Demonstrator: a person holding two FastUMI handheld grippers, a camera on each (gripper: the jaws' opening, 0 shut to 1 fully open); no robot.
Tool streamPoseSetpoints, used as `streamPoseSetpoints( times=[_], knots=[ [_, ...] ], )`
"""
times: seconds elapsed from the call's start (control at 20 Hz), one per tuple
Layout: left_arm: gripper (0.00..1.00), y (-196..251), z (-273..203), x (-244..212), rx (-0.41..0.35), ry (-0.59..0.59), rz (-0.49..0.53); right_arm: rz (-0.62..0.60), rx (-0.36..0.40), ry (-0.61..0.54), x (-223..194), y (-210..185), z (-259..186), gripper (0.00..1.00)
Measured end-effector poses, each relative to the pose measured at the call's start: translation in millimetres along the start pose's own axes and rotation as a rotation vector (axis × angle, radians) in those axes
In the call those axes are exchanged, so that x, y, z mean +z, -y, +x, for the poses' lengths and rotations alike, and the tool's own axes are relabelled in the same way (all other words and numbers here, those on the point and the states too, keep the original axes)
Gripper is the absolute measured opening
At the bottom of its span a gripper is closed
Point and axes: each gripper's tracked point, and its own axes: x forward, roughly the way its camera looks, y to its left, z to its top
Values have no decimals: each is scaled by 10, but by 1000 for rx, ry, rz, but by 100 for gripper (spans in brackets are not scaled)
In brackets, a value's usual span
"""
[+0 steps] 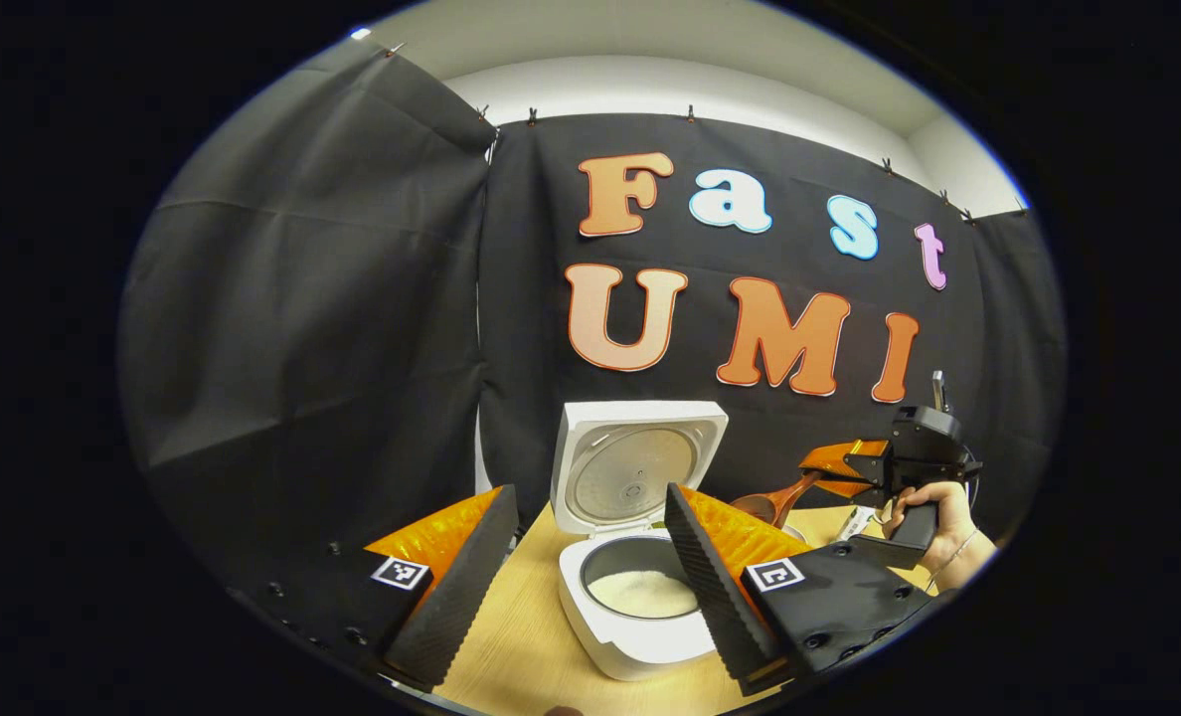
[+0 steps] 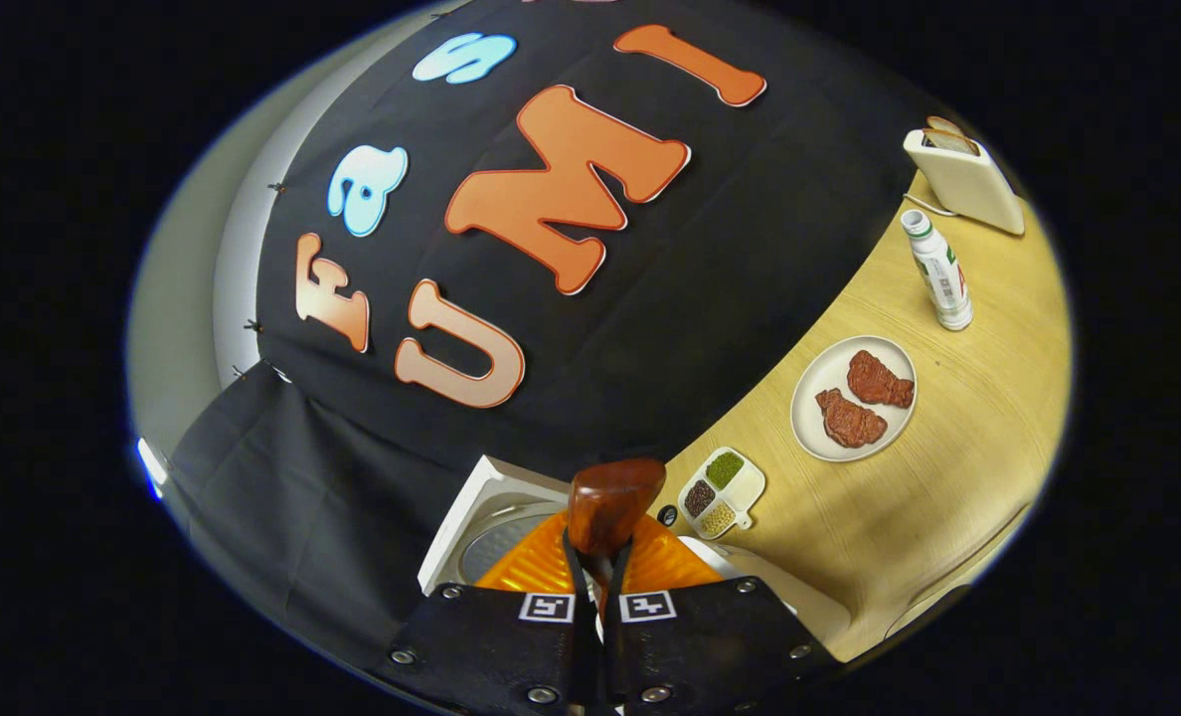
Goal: Close the left gripper, press the button to open the rice cooker; take a wooden spoon from the chopstick holder with the right hand, scoop a spoonful of rice and pour it into the rice cooker, then put the wooden spoon back into the chopstick holder.
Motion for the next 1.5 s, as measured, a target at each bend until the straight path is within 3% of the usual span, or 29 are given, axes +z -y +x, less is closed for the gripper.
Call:
streamPoseSetpoints(
  times=[0.5, 0.95, 1.5],
  knots=[
    [100, -96, -19, -103, 20, -14, 8, -172, 5, 35, -73, -153, -11, 2],
    [100, -12, -66, -134, -21, -20, -5, -317, 32, 61, -104, -393, -26, 2],
    [100, 14, -69, -163, -21, -27, -4, -572, 66, 98, -207, -597, -67, 2]
  ],
)
